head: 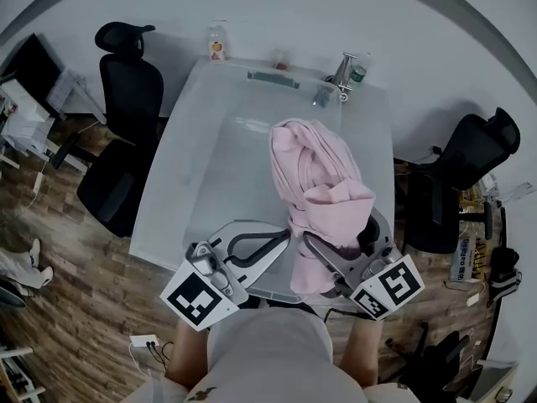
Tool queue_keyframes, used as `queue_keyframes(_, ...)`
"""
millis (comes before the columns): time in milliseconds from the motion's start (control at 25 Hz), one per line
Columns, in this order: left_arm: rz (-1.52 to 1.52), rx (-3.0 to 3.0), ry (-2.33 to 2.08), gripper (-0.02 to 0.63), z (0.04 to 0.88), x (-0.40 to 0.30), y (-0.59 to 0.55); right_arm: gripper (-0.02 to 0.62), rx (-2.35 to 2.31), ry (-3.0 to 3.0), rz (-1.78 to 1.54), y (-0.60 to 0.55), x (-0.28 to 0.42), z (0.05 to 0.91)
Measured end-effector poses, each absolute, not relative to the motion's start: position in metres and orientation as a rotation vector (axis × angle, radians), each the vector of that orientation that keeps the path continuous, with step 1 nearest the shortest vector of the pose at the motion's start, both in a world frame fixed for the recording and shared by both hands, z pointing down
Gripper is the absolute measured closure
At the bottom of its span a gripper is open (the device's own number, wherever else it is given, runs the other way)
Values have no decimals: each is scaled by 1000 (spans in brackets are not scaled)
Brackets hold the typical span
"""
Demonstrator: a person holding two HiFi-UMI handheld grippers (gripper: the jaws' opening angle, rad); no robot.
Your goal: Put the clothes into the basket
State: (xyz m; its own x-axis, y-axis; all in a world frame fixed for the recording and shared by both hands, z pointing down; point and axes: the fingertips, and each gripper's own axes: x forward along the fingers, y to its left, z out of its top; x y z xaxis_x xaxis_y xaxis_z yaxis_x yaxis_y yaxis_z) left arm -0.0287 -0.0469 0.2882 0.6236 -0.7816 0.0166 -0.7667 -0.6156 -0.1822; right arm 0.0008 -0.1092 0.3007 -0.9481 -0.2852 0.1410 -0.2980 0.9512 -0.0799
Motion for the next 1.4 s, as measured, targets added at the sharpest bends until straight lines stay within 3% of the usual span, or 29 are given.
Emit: queue_keyframes(1400, -181, -2482, 1808, 601, 311, -139, 23, 187, -140, -2850, 312, -45, -137, 354)
